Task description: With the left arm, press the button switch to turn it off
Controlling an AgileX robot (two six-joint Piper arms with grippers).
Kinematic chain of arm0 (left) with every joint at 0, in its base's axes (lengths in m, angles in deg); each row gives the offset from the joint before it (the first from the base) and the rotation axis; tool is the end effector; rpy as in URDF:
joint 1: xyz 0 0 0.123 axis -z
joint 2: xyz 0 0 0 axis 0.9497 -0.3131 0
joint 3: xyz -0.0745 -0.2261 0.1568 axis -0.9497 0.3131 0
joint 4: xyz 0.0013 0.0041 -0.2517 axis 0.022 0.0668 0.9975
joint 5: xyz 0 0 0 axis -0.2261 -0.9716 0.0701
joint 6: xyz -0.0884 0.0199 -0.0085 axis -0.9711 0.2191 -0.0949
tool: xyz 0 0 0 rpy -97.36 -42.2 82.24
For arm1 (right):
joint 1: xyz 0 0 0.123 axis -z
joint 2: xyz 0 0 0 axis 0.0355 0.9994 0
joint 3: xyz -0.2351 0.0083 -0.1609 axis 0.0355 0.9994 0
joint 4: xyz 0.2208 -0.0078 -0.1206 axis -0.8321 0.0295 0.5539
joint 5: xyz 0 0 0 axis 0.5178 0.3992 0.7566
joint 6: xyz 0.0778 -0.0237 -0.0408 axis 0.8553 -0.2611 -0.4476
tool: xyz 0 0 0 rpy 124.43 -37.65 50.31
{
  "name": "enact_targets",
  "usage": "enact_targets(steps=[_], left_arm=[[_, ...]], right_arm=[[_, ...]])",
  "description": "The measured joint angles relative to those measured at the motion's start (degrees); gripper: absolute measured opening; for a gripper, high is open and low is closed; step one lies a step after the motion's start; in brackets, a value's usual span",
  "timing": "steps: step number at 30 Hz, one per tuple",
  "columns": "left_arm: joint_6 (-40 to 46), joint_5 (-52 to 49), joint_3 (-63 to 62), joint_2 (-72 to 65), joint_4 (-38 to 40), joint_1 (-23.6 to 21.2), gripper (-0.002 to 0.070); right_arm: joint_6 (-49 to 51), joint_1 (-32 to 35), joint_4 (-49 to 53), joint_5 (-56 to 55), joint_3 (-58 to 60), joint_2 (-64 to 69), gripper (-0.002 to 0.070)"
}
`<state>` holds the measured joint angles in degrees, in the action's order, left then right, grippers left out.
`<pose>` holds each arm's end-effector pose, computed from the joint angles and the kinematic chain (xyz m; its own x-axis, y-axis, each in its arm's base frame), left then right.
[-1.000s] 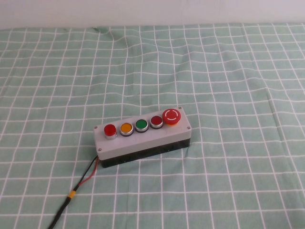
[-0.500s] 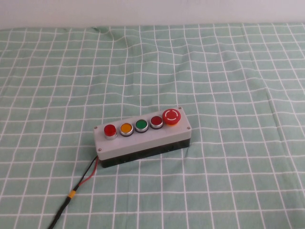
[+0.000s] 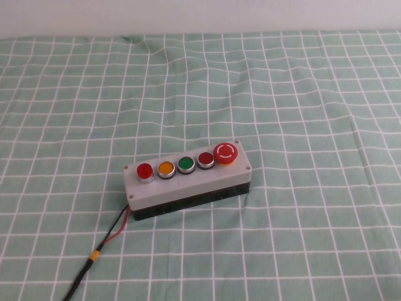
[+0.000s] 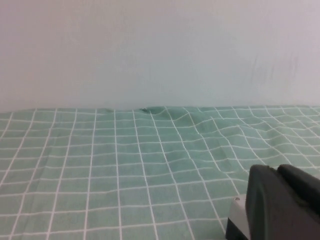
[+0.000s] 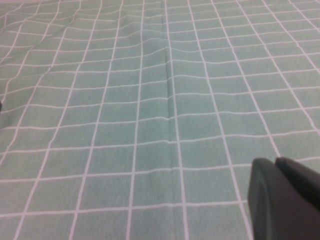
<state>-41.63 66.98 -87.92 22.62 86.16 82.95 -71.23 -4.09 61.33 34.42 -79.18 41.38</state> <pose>0.0441 -0.0094 0.2673 -0.0095 0.0137 -0.9999 0.2009 0.9795 0.0115 0.0531 0.0040 0.1735 -0.2727 0.1265 -0.9537 -0.0215 0.9903 0.1375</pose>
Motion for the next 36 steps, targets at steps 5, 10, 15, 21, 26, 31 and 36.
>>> enact_targets(steps=[5, 10, 15, 21, 26, 31, 36], left_arm=[[0.0, 7.22, 10.6, 1.52, -0.13, 0.0, -0.0002], [-0.23, 5.64, 15.72, 2.25, -0.13, -0.88, -0.0002], [-0.61, -3.15, 15.95, 3.41, -0.34, -4.09, -0.0002], [-0.98, -4.98, 15.95, 3.63, -0.58, -6.22, -0.0002], [-1.01, -4.98, 15.95, 3.63, -0.58, -6.22, -0.0002], [-1.01, -4.98, 15.95, 3.63, -0.58, -6.22, -0.0002], [-1.01, -4.98, 15.95, 3.63, -0.58, -6.22, -0.0002]], right_arm=[[0.0, 0.0, 0.0, 0.0, 0.0, 0.0, -0.0017], [0.0, 0.0, 0.0, 0.0, 0.0, 0.0, -0.0017], [0.0, 0.0, 0.0, 0.0, 0.0, 0.0, -0.0017], [0.0, 0.0, 0.0, 0.0, 0.0, 0.0, -0.0017], [0.0, 0.0, 0.0, 0.0, 0.0, 0.0, -0.0017], [0.0, 0.0, 0.0, 0.0, 0.0, 0.0, -0.0017], [0.0, 0.0, 0.0, 0.0, 0.0, 0.0, -0.0017]])
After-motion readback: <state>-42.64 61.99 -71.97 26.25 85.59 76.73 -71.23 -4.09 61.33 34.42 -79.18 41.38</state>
